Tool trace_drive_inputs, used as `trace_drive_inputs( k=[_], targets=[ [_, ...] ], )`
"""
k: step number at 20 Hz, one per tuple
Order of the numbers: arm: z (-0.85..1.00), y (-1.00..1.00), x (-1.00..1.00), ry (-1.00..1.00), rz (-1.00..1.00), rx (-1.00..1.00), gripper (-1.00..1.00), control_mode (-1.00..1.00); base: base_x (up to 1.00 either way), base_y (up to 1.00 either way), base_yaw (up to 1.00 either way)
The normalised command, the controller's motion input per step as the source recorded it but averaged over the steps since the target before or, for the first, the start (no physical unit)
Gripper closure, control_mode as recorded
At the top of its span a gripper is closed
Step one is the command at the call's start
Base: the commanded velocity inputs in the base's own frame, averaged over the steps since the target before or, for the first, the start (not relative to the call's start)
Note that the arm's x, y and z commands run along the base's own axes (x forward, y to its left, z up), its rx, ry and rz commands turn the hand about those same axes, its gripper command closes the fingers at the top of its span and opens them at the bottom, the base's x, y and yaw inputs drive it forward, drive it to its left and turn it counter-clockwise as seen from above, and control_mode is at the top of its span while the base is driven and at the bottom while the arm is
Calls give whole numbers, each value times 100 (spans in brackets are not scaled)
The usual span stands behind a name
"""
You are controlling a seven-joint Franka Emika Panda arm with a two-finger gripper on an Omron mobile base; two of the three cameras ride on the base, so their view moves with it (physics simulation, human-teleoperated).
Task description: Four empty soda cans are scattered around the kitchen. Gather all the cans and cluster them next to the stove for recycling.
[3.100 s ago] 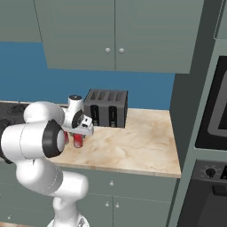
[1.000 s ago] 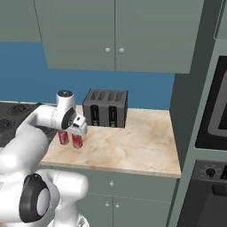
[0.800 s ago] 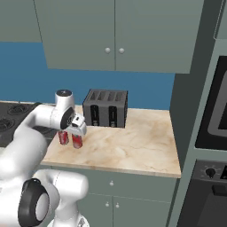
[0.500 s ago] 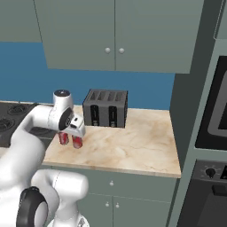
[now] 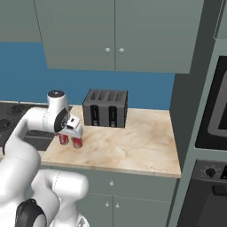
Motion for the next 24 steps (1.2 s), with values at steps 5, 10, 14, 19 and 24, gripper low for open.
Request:
trace_drive_inputs(
  k=[5, 10, 14, 19, 24],
  targets=[
    [0, 0, 0, -2, 0, 0, -100, -100, 0, 0, 0],
    [0, 0, 0, 0, 0, 0, -100, -100, 0, 0, 0],
    [0, 0, 0, 0, 0, 0, -100, 100, -3, 0, 0],
    [0, 0, 0, 0, 0, 0, -100, 100, -37, -6, 0],
    [0, 0, 0, 0, 0, 0, -100, 100, -53, -11, -2]
  ],
)
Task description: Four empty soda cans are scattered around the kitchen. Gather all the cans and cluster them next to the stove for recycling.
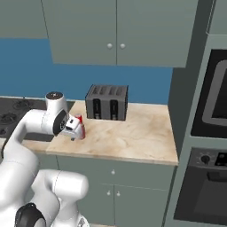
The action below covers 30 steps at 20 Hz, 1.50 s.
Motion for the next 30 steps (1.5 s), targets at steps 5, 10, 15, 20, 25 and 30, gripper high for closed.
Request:
trace_drive_inputs(
  k=[5, 10, 15, 20, 25, 30],
  targets=[
    [0, 0, 0, 0, 0, 0, -100, 100, -47, -10, -3],
    [0, 0, 0, 0, 0, 0, -100, 100, -7, -1, -74],
    [0, 0, 0, 0, 0, 0, -100, 100, 0, 2, -100],
    [0, 0, 0, 0, 0, 0, -100, 100, 0, 2, -100],
    [0, 0, 0, 0, 0, 0, -100, 100, 0, 4, -100],
    [0, 0, 0, 0, 0, 0, -100, 100, -1, 9, -82]
  ],
)
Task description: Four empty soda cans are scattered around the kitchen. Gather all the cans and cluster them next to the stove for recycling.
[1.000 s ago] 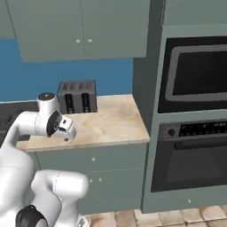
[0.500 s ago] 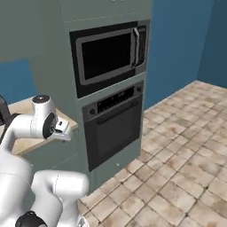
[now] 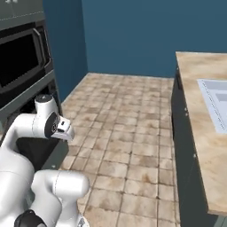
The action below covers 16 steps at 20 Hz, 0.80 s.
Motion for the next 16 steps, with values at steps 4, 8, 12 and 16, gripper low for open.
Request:
trace_drive_inputs(
  k=[4, 8, 12, 16],
  targets=[
    [0, 0, 0, 0, 0, 0, -100, 100, -12, 4, -40],
    [0, 0, 0, 0, 0, 0, -100, 100, -36, 2, -22],
    [0, 0, 0, 0, 0, 0, -100, 100, -49, -4, -11],
    [0, 0, 0, 0, 0, 0, -100, 100, -9, -36, -8]
  ],
)
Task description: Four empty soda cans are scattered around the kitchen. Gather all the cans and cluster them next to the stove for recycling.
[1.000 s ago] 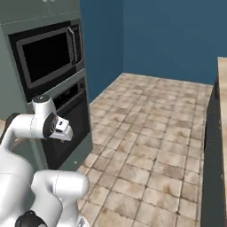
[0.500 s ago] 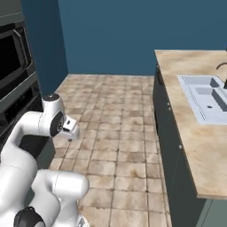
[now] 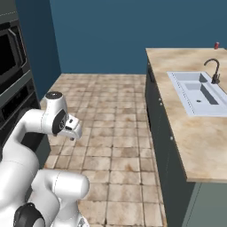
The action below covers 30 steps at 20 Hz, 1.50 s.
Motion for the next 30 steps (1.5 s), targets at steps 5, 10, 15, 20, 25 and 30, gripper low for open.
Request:
trace_drive_inputs(
  k=[5, 10, 15, 20, 25, 30],
  targets=[
    [0, 0, 0, 0, 0, 0, -100, 100, 0, -38, -4],
    [0, 0, 0, 0, 0, 0, -100, 100, 17, -15, -7],
    [0, 0, 0, 0, 0, 0, -100, 100, 50, -3, -5],
    [0, 0, 0, 0, 0, 0, -100, 100, 64, -1, -1],
    [0, 0, 0, 0, 0, 0, -100, 100, 69, -2, 0],
    [0, 0, 0, 0, 0, 0, -100, 100, 73, -3, 0]
  ],
)
